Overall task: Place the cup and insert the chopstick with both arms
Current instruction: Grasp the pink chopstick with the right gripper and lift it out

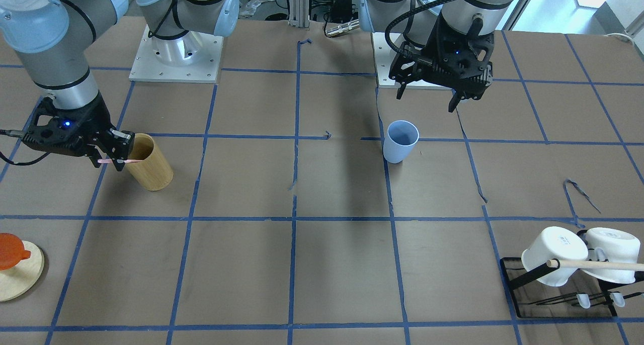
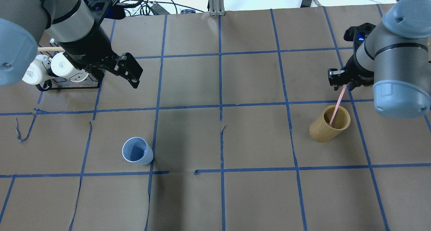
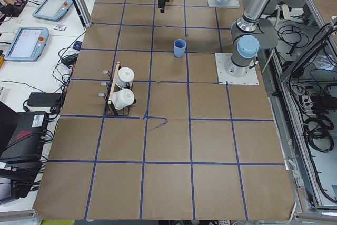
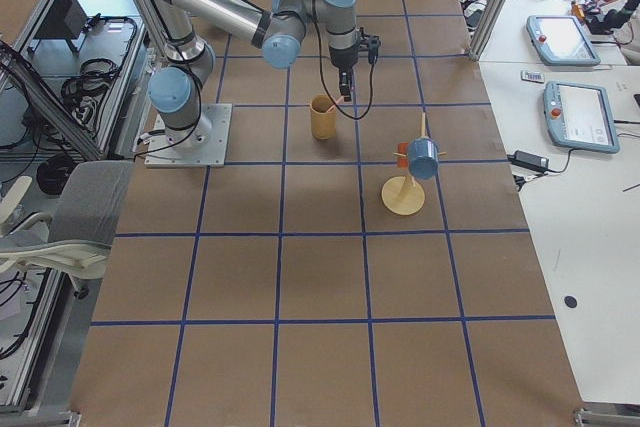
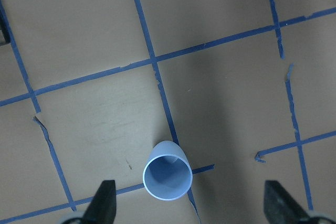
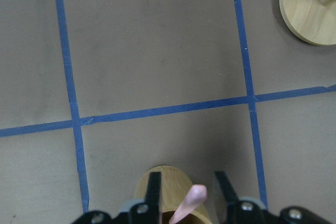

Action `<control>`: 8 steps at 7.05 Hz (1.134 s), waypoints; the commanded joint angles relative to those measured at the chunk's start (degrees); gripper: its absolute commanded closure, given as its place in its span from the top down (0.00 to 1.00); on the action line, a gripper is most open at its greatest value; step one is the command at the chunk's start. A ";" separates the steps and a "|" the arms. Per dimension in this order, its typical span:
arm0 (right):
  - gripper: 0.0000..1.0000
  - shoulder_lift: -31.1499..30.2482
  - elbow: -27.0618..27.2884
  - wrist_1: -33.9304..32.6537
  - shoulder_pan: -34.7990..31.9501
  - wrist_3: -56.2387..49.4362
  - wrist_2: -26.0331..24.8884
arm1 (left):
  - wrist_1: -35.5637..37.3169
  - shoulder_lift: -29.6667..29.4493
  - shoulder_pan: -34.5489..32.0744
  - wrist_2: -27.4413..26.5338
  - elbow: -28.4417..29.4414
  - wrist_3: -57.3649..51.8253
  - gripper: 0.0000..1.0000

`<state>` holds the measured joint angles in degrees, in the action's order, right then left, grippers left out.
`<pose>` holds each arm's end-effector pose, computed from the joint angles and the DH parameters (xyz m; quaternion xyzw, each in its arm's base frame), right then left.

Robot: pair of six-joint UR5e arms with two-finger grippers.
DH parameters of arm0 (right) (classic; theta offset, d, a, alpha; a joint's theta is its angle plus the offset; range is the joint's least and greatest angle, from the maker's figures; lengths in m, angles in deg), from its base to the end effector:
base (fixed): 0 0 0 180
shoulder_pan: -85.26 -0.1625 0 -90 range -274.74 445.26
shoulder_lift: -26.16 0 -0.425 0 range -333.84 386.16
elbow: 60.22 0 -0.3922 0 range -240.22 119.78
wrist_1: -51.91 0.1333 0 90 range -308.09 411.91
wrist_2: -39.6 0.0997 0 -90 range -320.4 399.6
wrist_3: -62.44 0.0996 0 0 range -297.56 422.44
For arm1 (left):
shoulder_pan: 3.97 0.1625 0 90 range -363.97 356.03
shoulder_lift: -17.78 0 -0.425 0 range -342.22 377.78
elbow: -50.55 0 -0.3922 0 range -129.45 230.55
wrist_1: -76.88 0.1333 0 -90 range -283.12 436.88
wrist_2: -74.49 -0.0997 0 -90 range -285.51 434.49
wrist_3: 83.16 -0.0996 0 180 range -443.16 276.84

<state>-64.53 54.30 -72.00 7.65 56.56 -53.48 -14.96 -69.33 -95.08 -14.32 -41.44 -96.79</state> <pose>0.0243 -0.4857 0.3485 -0.0589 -0.9940 0.0825 0.0404 -0.1444 -0.4661 0.4919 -0.1282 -0.9917 -0.0070 0.0112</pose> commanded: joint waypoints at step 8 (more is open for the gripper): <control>0.00 -0.89 -2.37 1.30 0.09 0.07 0.00 | -0.18 1.33 2.51 0.04 -2.15 -3.52 1.00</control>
<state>-65.24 52.44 -71.06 7.67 56.64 -53.50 -15.14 -68.21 -92.84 -14.32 -43.29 -100.03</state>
